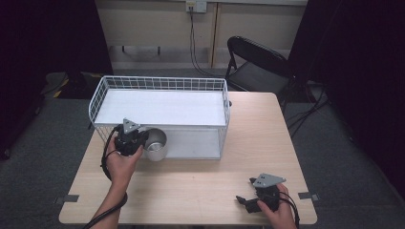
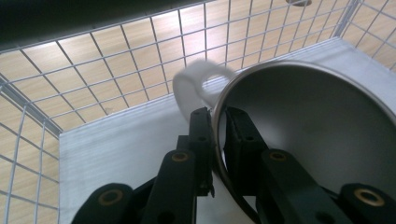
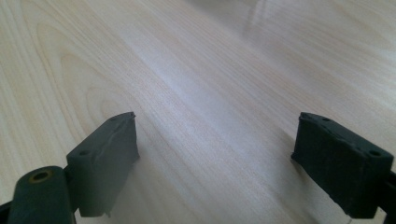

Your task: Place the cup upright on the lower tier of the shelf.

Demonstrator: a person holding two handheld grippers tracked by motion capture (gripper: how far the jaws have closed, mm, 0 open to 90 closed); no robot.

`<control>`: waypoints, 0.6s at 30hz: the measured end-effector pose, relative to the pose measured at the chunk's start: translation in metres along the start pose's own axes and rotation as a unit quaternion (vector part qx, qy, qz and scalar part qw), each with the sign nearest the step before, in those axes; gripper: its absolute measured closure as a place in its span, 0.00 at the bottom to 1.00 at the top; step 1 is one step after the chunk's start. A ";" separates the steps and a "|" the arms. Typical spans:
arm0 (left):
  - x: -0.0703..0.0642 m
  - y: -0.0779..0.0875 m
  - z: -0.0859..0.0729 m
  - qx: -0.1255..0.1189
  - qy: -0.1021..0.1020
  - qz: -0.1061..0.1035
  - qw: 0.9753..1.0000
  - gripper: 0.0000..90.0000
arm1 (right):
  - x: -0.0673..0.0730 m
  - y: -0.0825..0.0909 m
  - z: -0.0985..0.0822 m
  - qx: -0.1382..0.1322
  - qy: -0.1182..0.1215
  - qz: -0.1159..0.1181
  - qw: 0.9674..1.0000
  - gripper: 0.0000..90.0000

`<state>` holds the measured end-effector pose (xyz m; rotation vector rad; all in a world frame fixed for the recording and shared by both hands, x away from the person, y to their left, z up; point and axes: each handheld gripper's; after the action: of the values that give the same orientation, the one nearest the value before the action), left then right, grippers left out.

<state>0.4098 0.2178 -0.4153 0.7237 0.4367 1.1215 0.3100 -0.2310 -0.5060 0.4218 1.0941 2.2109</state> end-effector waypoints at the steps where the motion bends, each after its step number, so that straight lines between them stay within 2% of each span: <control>1: 0.001 -0.001 0.000 0.001 -0.001 0.004 1.000 0.88 | 0.000 0.000 0.000 0.000 0.000 0.000 1.000 0.15; 6: 0.003 -0.001 -0.001 -0.004 0.002 -0.009 1.000 0.85 | 0.000 0.000 0.000 0.000 0.000 0.000 1.000 0.15; 11: 0.001 0.001 -0.001 -0.007 0.001 -0.014 1.000 0.74 | 0.000 0.000 0.000 0.000 0.000 0.000 1.000 0.15; 12: 0.001 0.002 -0.001 -0.007 0.004 -0.019 1.000 0.74 | 0.000 0.000 0.000 0.000 0.000 0.000 1.000 0.15; 18: -0.001 0.008 -0.003 -0.011 0.016 -0.043 0.999 0.59 | 0.000 0.000 0.000 0.000 0.000 0.000 1.000 0.15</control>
<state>0.4029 0.2198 -0.4117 0.6621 0.4764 1.0571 0.3100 -0.2310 -0.5061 0.4207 1.0943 2.2112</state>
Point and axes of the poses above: each handheld gripper's, and its own axes: y roughly backward along the jaws, z roughly out of its top, x roughly to its left, and after that the axes turned 10 degrees about x, right-handed
